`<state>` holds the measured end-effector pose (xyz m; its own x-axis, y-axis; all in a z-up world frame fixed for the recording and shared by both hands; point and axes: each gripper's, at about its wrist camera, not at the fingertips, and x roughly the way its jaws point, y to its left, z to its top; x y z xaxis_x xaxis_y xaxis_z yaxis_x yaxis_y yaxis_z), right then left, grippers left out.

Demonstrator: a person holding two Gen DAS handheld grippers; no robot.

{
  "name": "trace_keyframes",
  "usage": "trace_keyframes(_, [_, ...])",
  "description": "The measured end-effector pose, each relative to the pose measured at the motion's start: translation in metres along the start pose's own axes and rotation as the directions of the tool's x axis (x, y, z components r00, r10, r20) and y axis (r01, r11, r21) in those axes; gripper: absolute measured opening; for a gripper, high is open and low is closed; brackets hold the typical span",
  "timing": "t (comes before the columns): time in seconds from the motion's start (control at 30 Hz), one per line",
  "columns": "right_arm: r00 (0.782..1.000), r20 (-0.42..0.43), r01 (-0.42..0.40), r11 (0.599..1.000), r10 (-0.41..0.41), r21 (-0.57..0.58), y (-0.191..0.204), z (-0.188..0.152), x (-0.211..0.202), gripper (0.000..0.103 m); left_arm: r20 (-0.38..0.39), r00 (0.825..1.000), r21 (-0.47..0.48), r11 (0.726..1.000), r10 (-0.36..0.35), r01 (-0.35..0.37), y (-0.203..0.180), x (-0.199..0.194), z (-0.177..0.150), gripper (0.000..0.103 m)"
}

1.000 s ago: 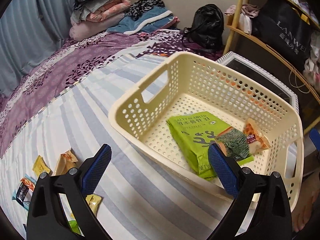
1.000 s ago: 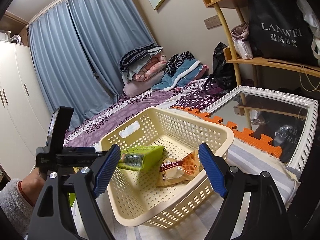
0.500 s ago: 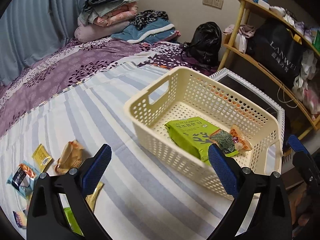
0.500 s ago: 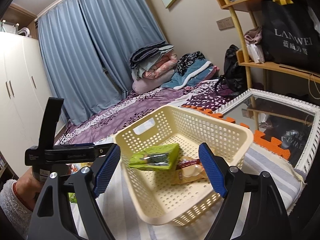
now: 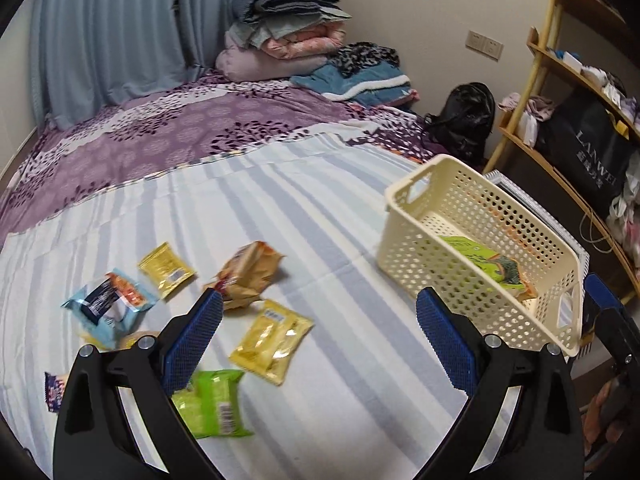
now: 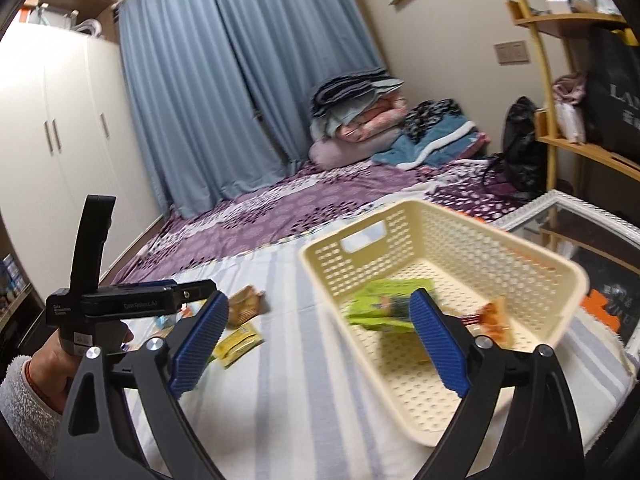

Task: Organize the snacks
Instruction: 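Move the left gripper back over the snacks toward the cracker pack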

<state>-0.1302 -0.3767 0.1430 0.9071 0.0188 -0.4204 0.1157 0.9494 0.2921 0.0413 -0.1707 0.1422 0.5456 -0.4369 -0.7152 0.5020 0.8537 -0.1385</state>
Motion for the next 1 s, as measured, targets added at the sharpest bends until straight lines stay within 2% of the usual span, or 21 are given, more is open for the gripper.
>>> trace_keyframes(0.2, [0.994,-0.080,-0.076,0.997,0.076,-0.006,0.028,-0.010,0.019,0.096,0.015,0.998,-0.075,0.995,0.065,-0.063,0.052,-0.020,-0.018,0.099])
trace_keyframes(0.4, [0.979,-0.157,-0.133,0.991,0.128,-0.024,0.056,-0.020,0.038,0.096,-0.008,0.989,-0.169,0.975,0.145,-0.144,0.114,-0.032,-0.040,0.099])
trace_keyframes(0.7, [0.959,-0.235,-0.175,0.983,0.158,-0.054,0.083,-0.036,0.059,0.096,-0.059,0.969,-0.310,0.918,0.241,-0.247,0.202,-0.043,-0.077,0.099])
trace_keyframes(1.0, [0.942,-0.287,-0.200,0.977,0.171,-0.074,0.100,-0.046,0.075,0.096,-0.104,0.948,-0.403,0.858,0.302,-0.318,0.262,-0.042,-0.094,0.099])
